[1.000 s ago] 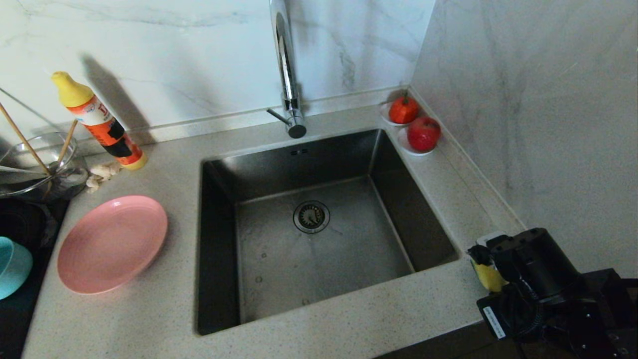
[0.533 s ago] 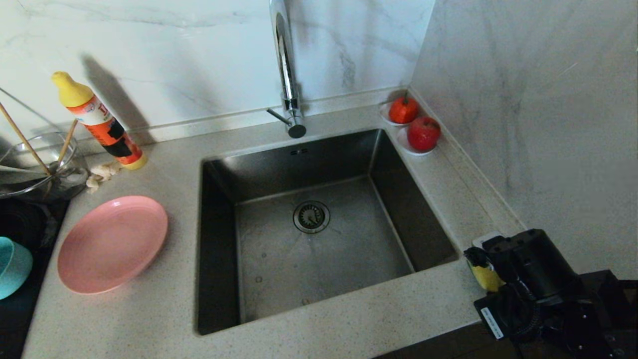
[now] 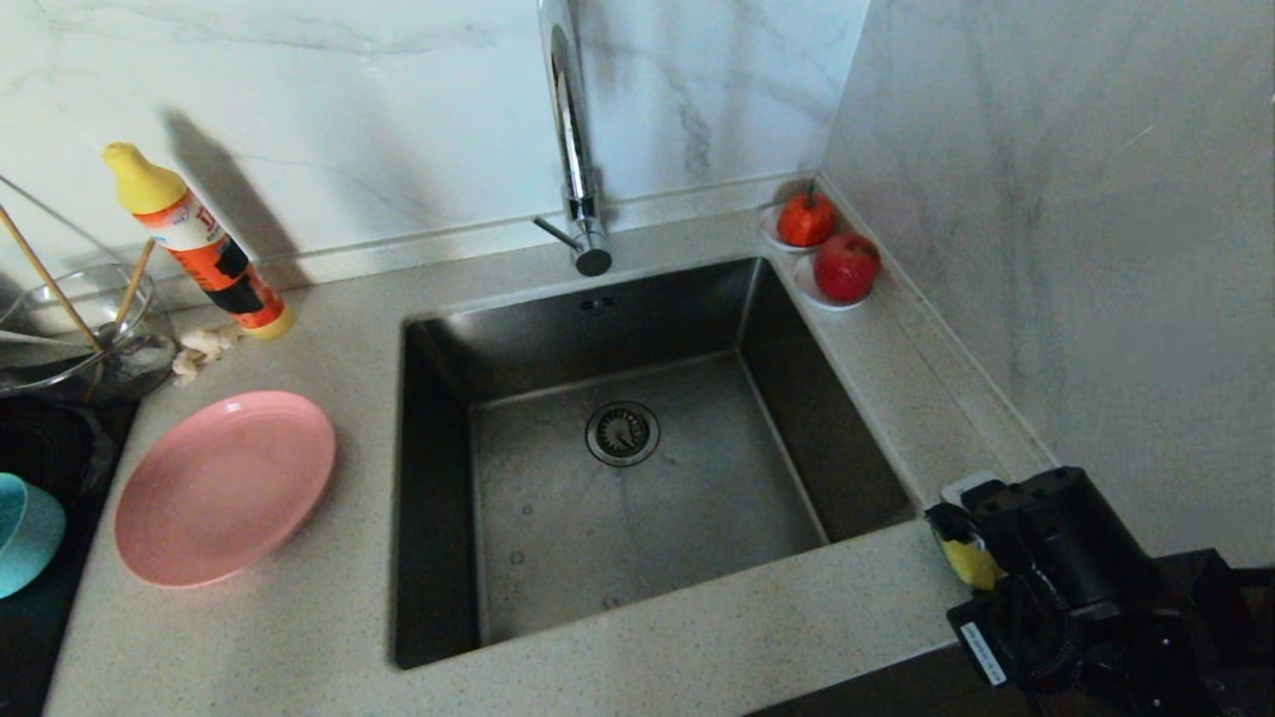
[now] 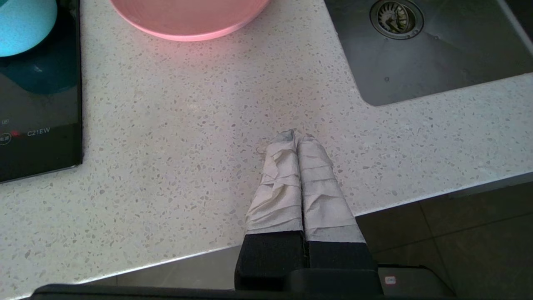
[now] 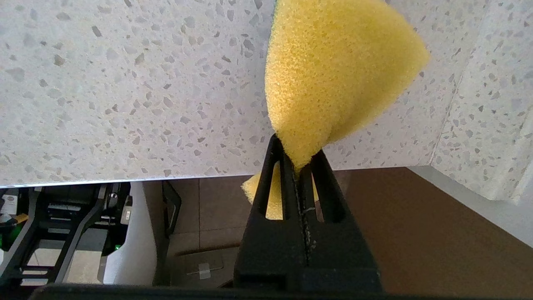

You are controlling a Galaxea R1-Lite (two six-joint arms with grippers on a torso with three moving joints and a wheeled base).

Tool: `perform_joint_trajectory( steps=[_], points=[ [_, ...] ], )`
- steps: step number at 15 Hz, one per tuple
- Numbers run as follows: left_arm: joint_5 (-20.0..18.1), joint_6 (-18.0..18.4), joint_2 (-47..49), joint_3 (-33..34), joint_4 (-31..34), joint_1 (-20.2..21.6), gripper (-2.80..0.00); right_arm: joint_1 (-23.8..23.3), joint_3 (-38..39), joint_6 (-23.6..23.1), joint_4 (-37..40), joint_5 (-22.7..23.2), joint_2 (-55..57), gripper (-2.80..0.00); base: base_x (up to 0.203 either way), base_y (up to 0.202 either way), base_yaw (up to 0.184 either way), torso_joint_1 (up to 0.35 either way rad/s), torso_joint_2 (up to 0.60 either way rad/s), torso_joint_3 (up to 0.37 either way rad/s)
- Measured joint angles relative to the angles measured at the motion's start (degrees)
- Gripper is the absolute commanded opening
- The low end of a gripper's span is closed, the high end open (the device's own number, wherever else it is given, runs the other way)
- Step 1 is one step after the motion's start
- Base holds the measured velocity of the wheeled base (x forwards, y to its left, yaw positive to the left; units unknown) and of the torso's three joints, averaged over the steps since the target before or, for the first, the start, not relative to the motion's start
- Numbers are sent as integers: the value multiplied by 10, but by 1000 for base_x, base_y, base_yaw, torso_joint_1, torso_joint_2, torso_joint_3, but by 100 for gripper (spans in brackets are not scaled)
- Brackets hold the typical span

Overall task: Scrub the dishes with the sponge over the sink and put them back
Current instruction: Put down the sponge

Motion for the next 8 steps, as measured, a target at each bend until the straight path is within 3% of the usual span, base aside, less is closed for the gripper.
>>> perform_joint_trajectory(
  steps=[1,8],
  points=[
    [0,0,0,0,0,0,-280,0,2,0,-1,0,0,0,0,0,0,0,0,0],
    [0,0,0,0,0,0,-280,1,-1,-2,-14,0,-2,0,0,0,0,0,0,0]
  ],
)
